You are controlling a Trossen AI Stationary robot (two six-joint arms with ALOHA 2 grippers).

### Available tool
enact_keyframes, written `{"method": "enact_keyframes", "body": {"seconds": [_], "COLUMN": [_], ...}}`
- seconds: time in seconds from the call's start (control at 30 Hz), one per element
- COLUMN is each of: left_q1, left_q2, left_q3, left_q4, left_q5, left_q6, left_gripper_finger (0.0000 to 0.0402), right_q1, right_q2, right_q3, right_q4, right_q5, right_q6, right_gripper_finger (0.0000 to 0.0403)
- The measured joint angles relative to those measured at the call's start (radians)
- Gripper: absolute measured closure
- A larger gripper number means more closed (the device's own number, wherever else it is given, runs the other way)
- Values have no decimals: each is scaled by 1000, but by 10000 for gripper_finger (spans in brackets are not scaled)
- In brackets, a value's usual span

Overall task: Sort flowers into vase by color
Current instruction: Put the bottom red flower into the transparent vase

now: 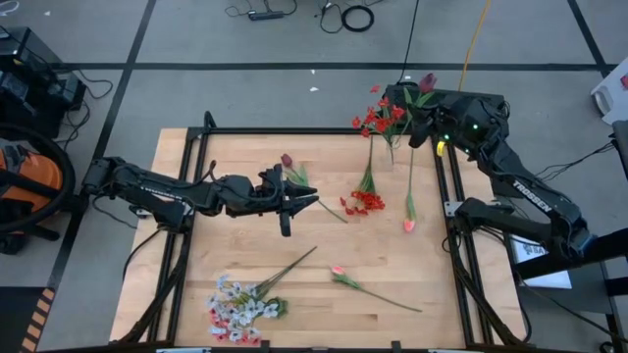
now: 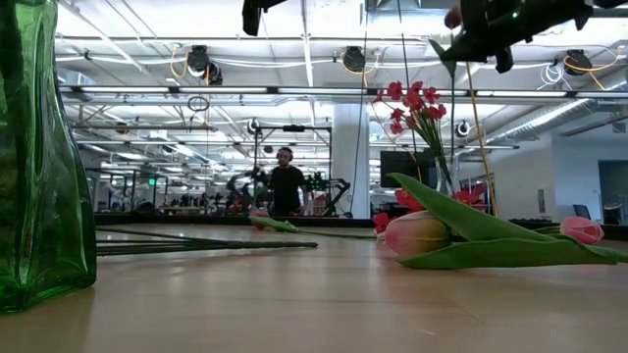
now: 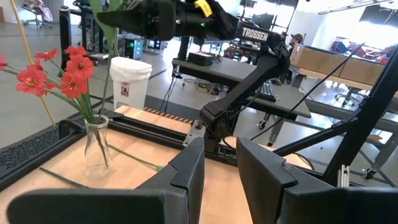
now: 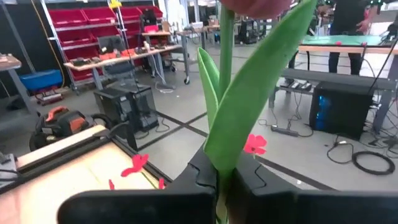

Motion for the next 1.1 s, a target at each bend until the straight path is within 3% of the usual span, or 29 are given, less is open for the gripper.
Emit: {"method": "enact_keyframes", "body": {"seconds": [0.27,0.5,0.87,1.1], "left_q1": [3,3,4,5], "left_q2": [0,0,0,0], "left_q3": [0,0,0,0], "left_q4": [0,0,0,0], "left_q5": [0,1,7,7], "left_q6": [1,0,-2,0], "left_gripper_finger": [301,301,301,301], "right_q1": [0,-22,-32,-32], "right_q2": [111,127,173,207], "right_q3": [-34,-158,-260,-260], "right_q4": [23,168,209,198], "right_q5": [17,19,-15,-15], "right_q6": [45,79,58,67], "right_gripper_finger": [402,402,402,374]}}
